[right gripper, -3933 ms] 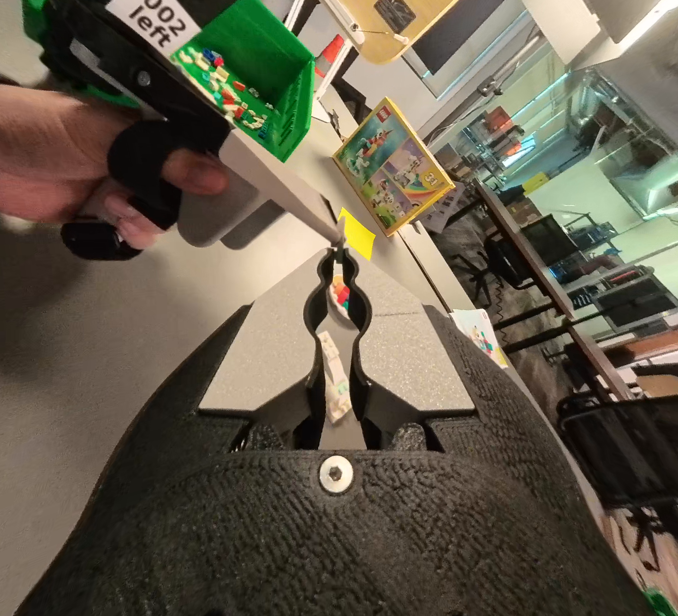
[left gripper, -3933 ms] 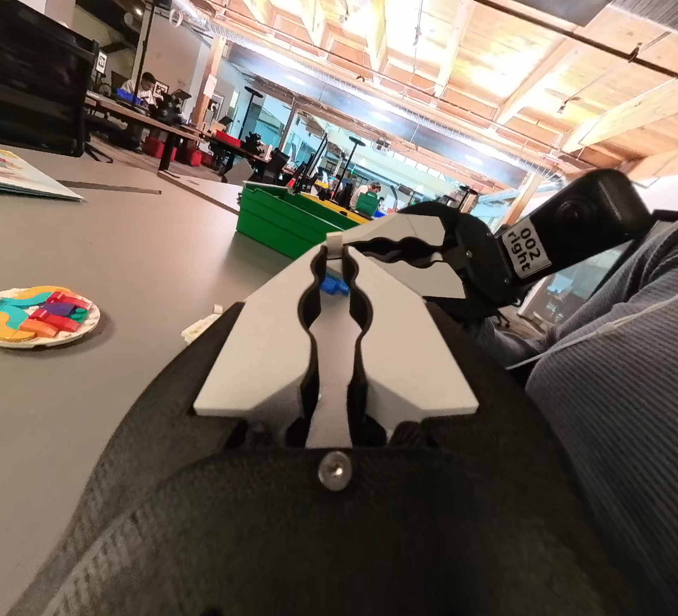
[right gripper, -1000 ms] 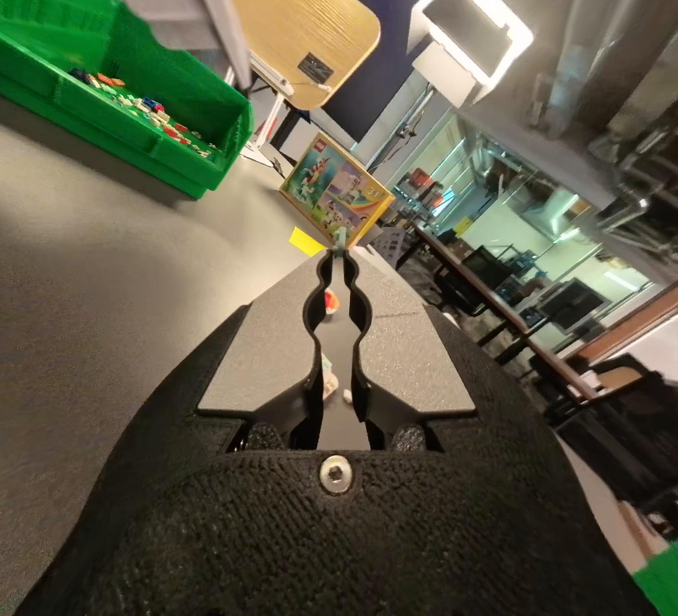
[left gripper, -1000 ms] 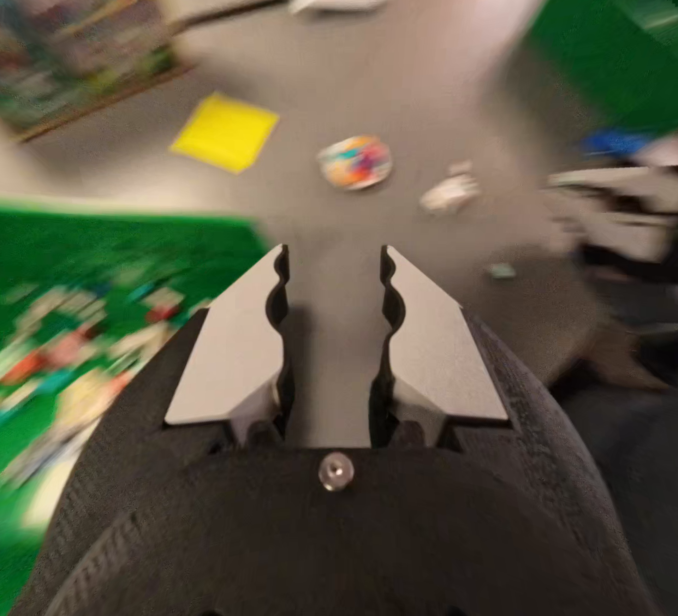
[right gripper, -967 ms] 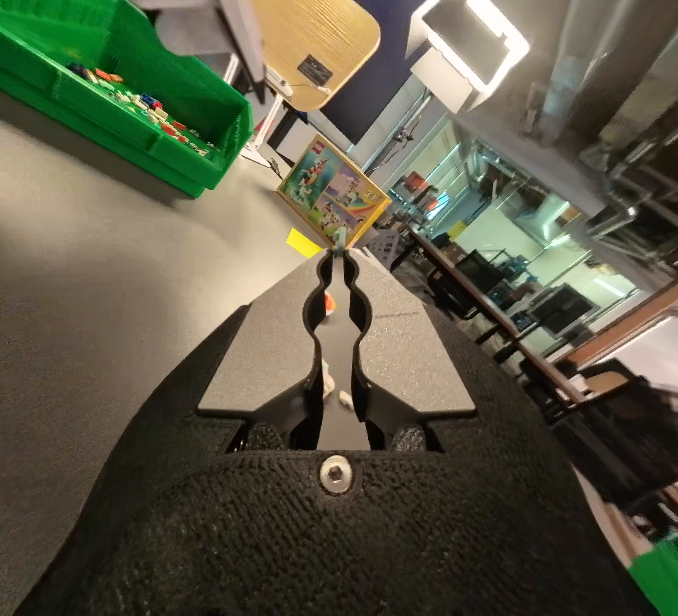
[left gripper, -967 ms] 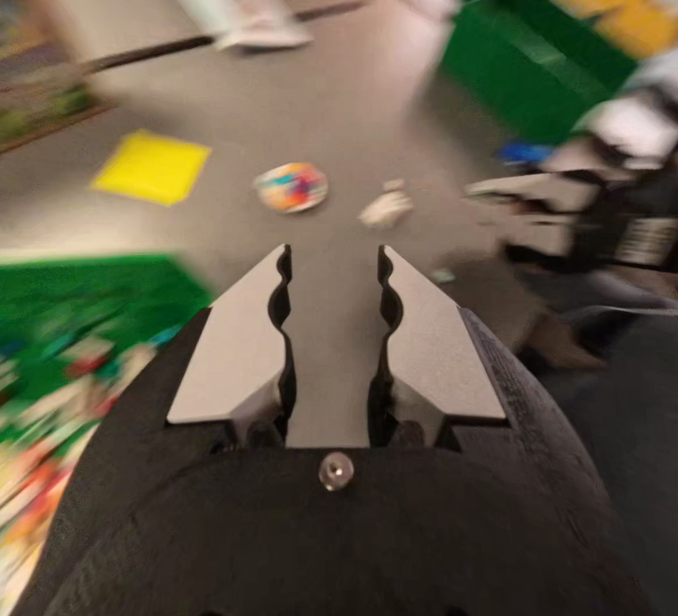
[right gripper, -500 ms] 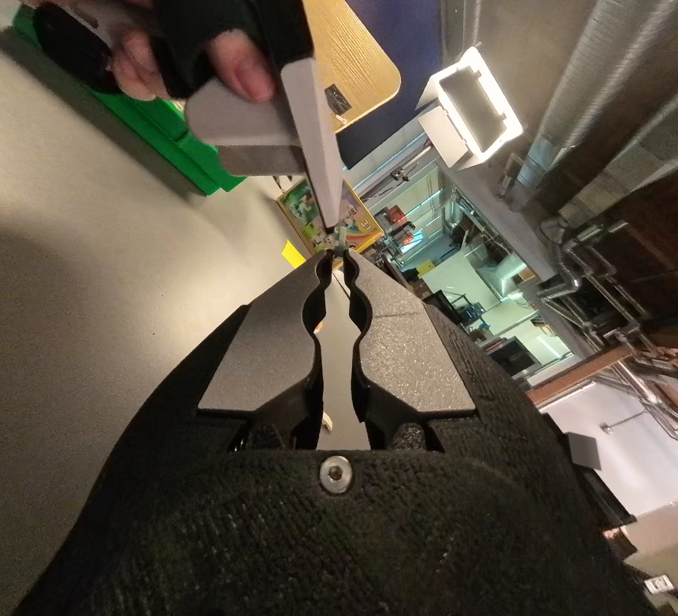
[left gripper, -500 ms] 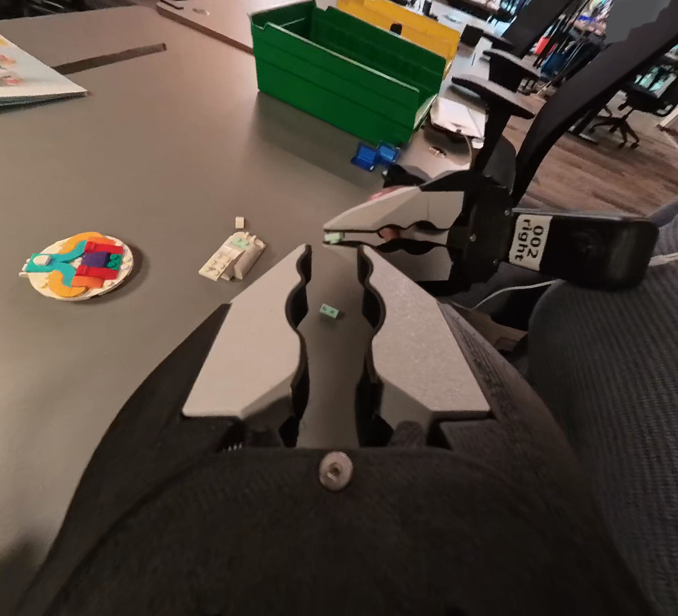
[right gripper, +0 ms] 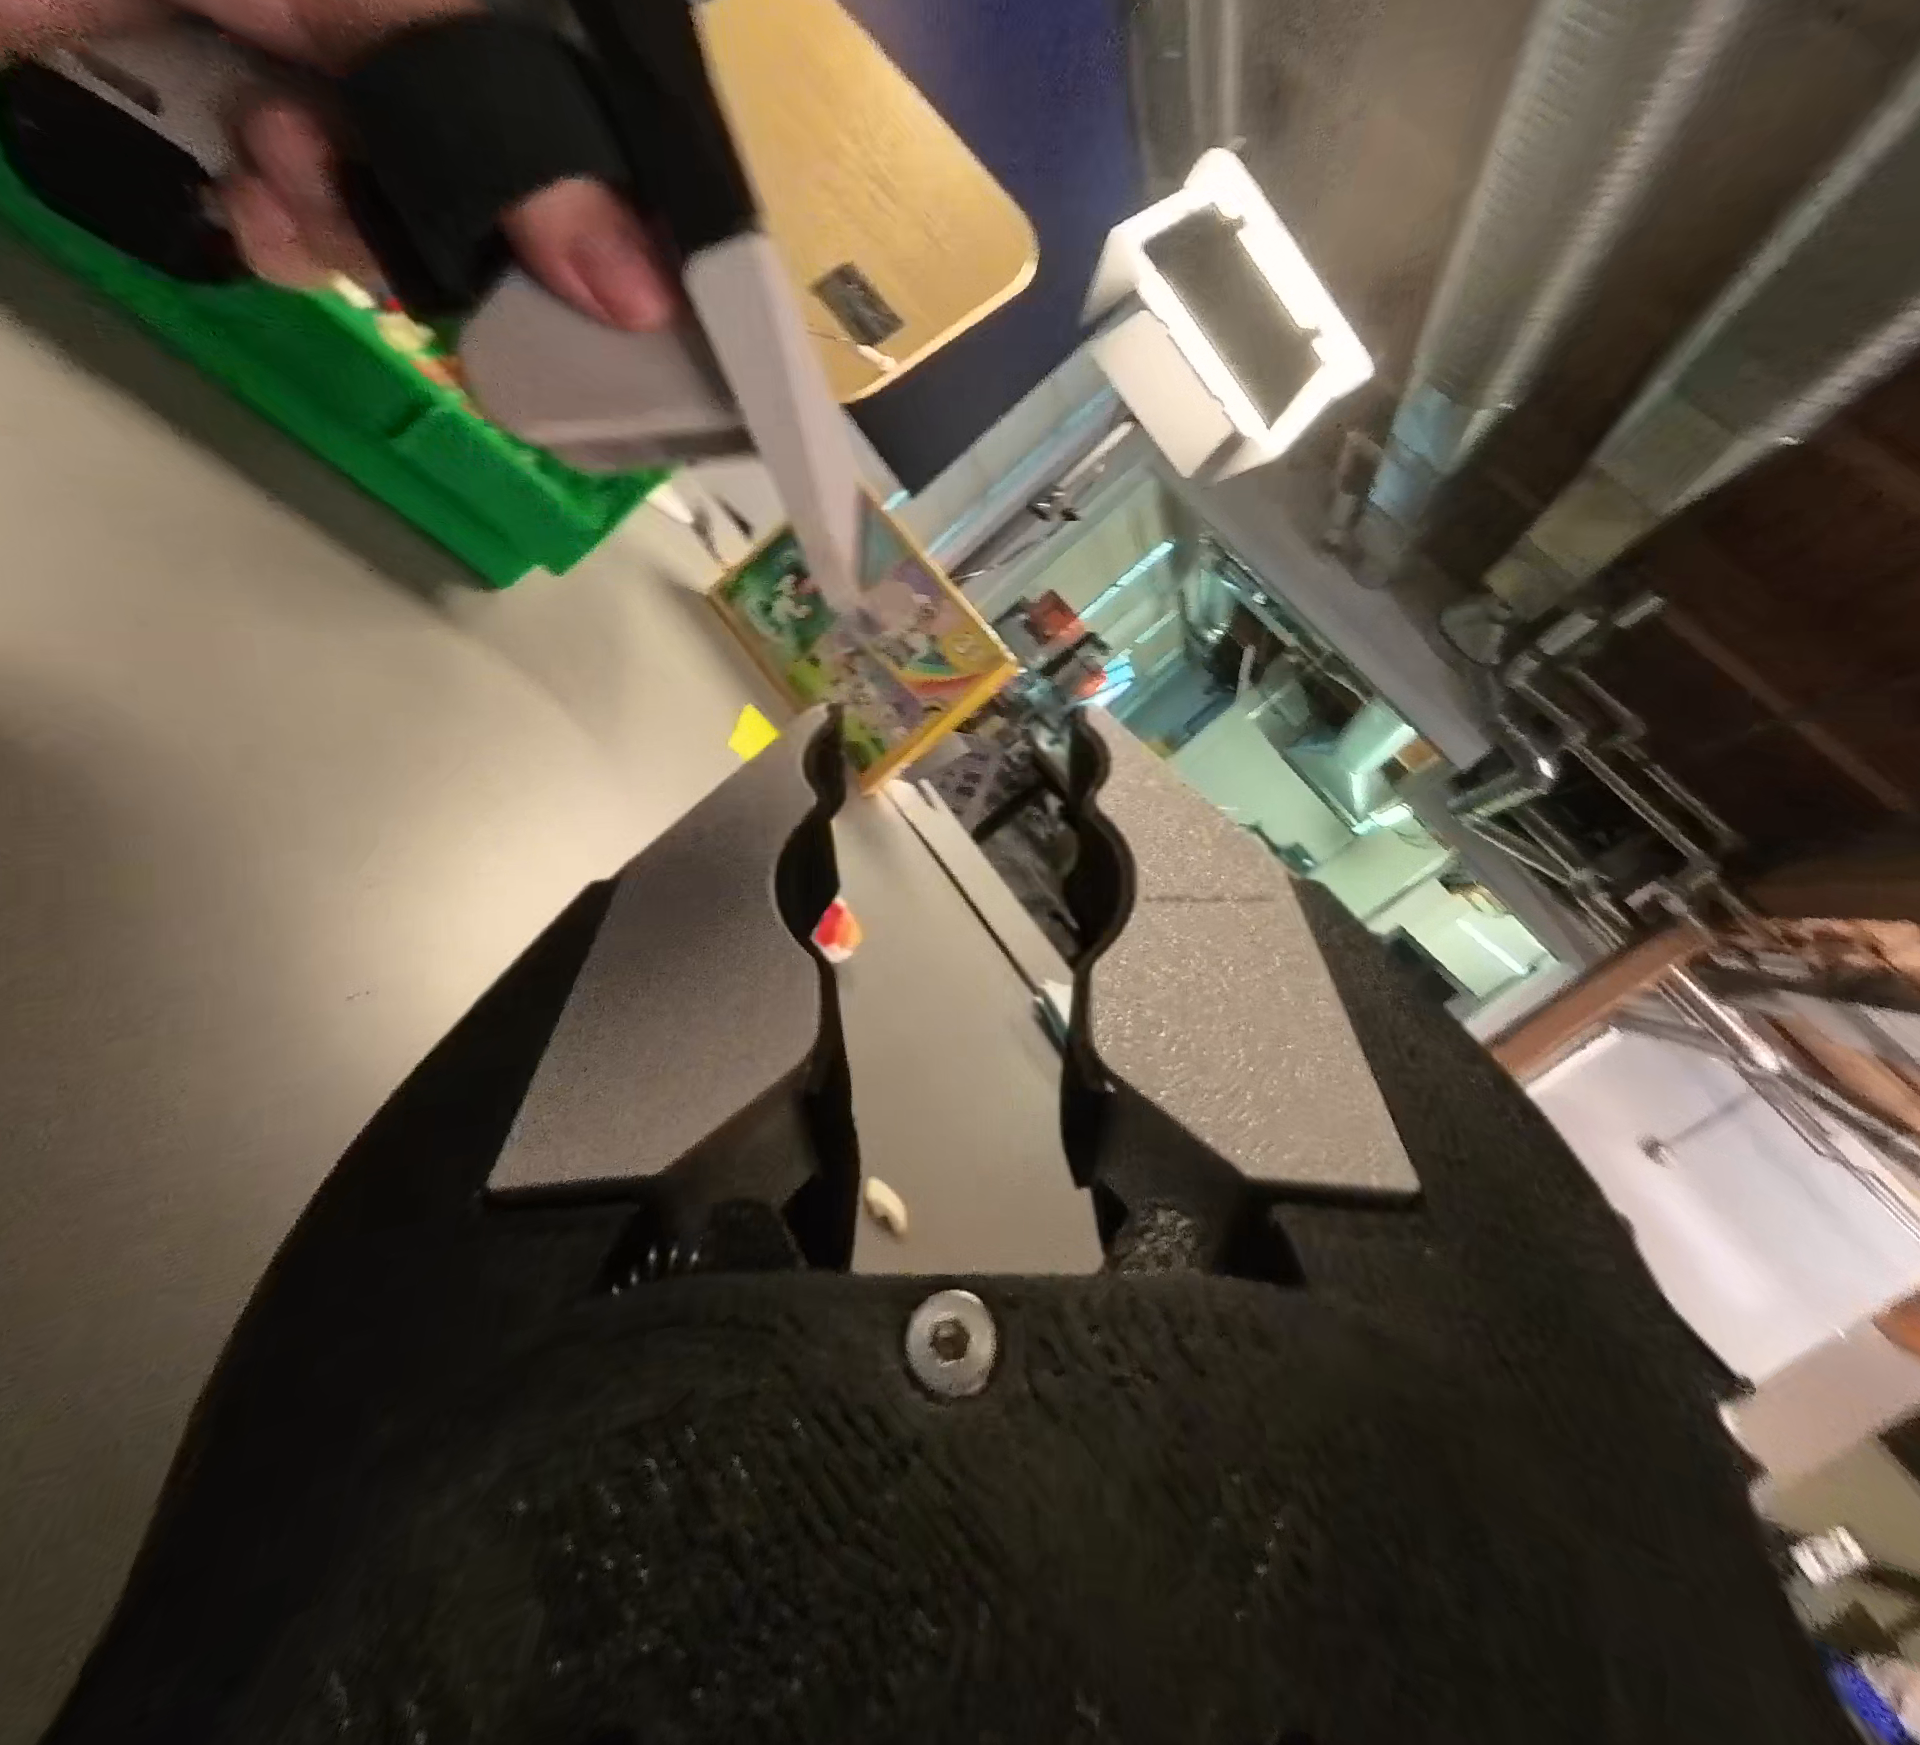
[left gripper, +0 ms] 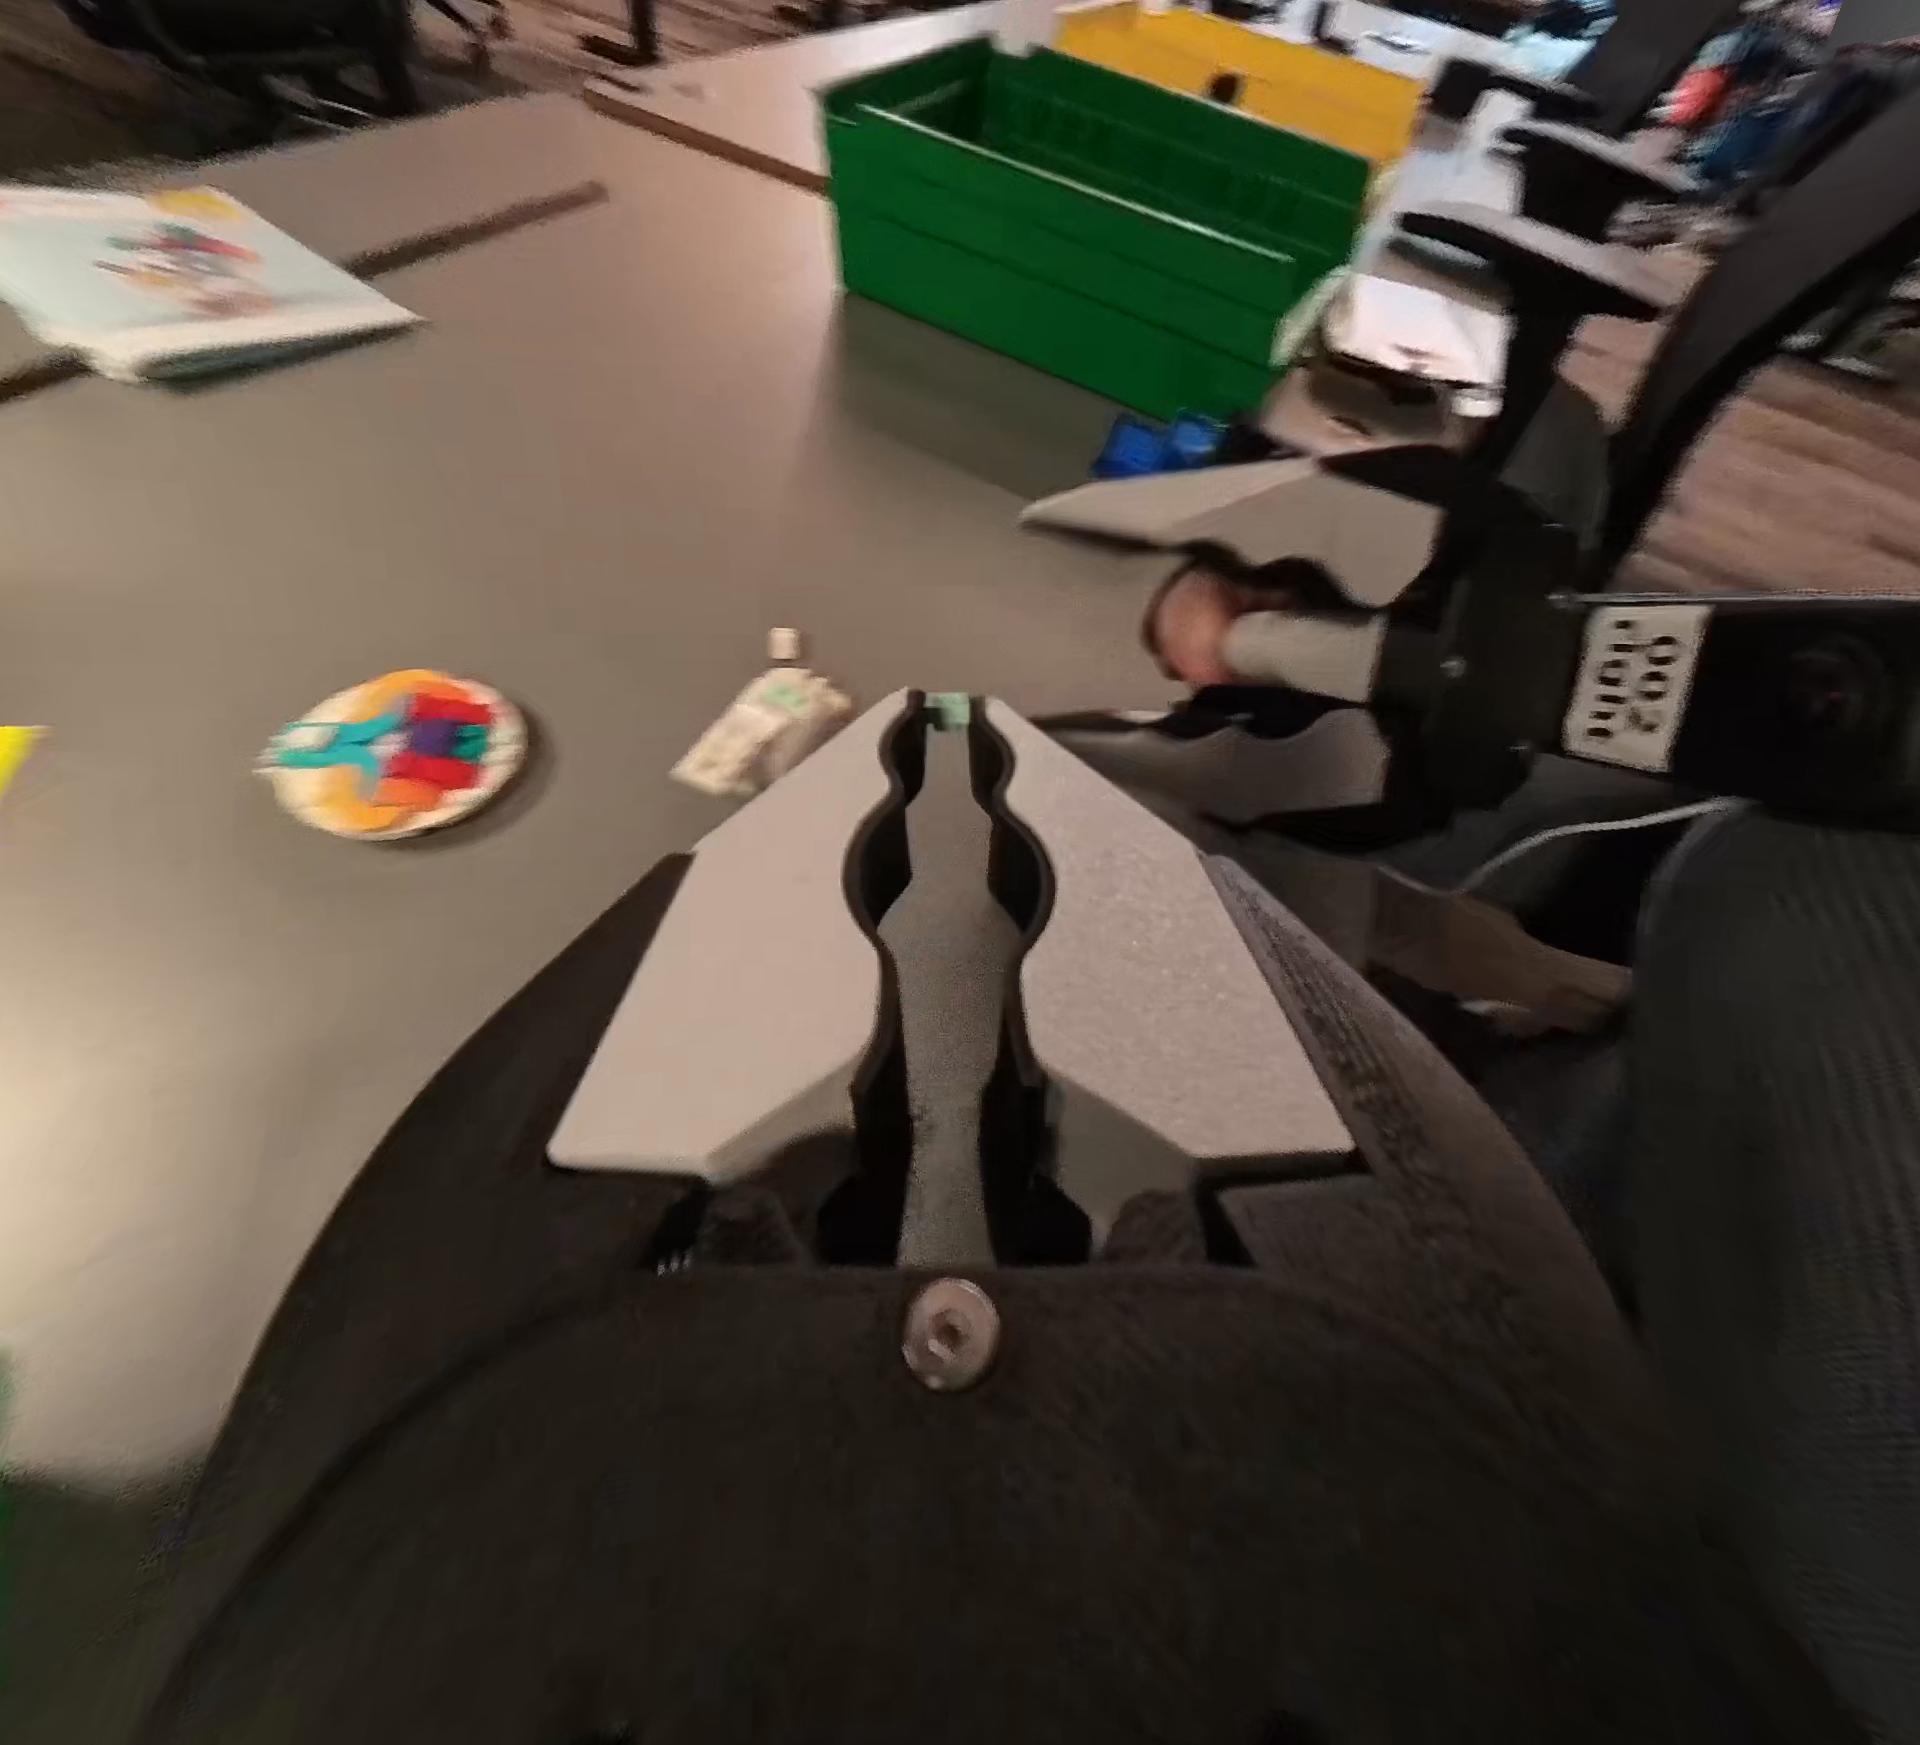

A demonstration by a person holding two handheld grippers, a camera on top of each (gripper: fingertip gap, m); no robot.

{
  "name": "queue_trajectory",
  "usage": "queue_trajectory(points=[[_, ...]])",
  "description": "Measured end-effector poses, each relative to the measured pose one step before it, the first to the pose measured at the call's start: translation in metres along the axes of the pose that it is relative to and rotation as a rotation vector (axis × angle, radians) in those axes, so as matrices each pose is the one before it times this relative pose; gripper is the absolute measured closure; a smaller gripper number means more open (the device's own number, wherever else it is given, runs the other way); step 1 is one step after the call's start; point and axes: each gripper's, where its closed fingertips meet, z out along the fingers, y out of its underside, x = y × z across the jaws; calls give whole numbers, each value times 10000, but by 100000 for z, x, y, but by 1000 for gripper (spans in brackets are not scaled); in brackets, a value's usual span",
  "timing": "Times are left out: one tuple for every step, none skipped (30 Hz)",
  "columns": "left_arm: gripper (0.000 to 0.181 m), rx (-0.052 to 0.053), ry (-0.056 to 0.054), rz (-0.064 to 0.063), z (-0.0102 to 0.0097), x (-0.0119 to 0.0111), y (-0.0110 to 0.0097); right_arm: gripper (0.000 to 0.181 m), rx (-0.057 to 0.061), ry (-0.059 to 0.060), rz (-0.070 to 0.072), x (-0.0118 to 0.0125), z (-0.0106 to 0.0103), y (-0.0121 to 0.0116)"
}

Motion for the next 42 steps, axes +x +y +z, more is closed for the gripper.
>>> queue_trajectory(points=[[175,35,-723,148,-1063,-1432,-315,138,16,350,134,684,-100,105],[175,-17,-857,30,-1253,-1866,-217,139,34,203,156,439,-92,65],[175,-28,-875,-48,-1344,-2109,-145,139,18,88,163,252,-54,69],[175,-98,-937,-168,-1358,-2392,8,140,2,17,156,122,-30,75],[174,-268,-1016,-216,-1258,-2601,297,141,1,-25,139,34,11,60],[174,-466,-1001,-189,-1076,-2632,635,143,8,-51,111,-34,18,40],[174,-646,-793,-173,-800,-2305,935,145,-4,-68,94,-67,31,56],[174,-785,-642,-206,-478,-2037,1213,146,-32,-47,87,-43,28,90],[174,-861,-448,-158,-108,-1666,1395,146,-47,-7,81,46,24,113],[174,-950,-304,-185,248,-1346,1578,148,-34,8,89,76,10,113],[175,-994,-109,-122,495,-902,1591,149,-21,-2,109,77,2,100],[174,-891,-188,-102,613,-798,1428,151,-33,-13,135,83,-3,124],[174,-783,-133,59,710,-512,1214,151,-48,-4,144,97,4,154],[174,-517,-252,85,673,-506,778,151,-47,25,128,133,6,149],[174,-445,-301,-35,464,-410,541,151,-35,29,114,142,-13,127],[169,-223,-312,69,240,-308,200,151,-24,20,106,113,-12,88],[165,-59,-343,86,80,-347,-38,151,-8,20,91,106,-13,60],[156,40,-263,23,79,-285,-180,151,3,20,65,80,-13,29],[148,-33,-88,-30,108,-95,-48,151,-6,11,42,42,-9,39],[144,-60,51,-41,140,69,-2,151,-13,4,29,36,-9,33],[139,-48,9,-39,127,4,4,151,-6,-7,28,4,-14,32],[132,-98,-76,-23,93,-104,107,152,-3,-30,39,-30,4,25],[129,-58,-86,5,55,-110,57,152,-8,-37,50,-28,13,36],[126,-1,-81,0,24,-106,-10,152,-6,-8,42,6,4,21],[122,45,-159,-36,-27,-213,-76,152,4,17,37,60,-13,11],[119,108,-192,-44,-115,-250,-153,152,10,26,51,75,-15,-3],[118,283,-298,-40,-333,-339,-393,152,15,52,67,139,-32,0],[116,478,-447,-46,-682,-476,-652,152,15,79,92,236,-51,22],[116,641,-402,55,-1039,-248,-929,152,-5,106,153,347,-62,95],[116,781,-322,161,-1310,57,-1222,152,-18,139,226,490,-82,155],[116,847,-267,297,-1420,364,-1463,152,-29,164,237,629,-82,233],[117,879,-141,447,-1337,799,-1567,151,-72,208,216,785,-102,338],[118,908,12,604,-1135,1254,-1611,151,-133,261,206,921,-97,462],[118,873,286,710,-829,1826,-1583,151,-142,267,188,950,-133,456],[120,708,718,683,-466,2514,-1402,151,-106,224,157,877,-159,394],[120,574,982,465,-85,2902,-1211,151,-86,176,107,760,-172,345],[120,672,1276,236,202,3301,-1237,151,-85,152,41,661,-165,304],[122,755,1485,-32,412,3489,-1224,151,-80,140,-16,574,-153,268],[123,663,1572,-235,606,3405,-1018,151,-71,122,-29,489,-128,241],[127,437,1455,-363,814,2937,-575,151,-57,82,2,348,-82,194],[129,147,1205,-277,966,2282,-93,151,-42,30,44,203,-45,149],[133,-67,727,-161,1046,1357,274,151,-26,-11,68,59,7,108]])
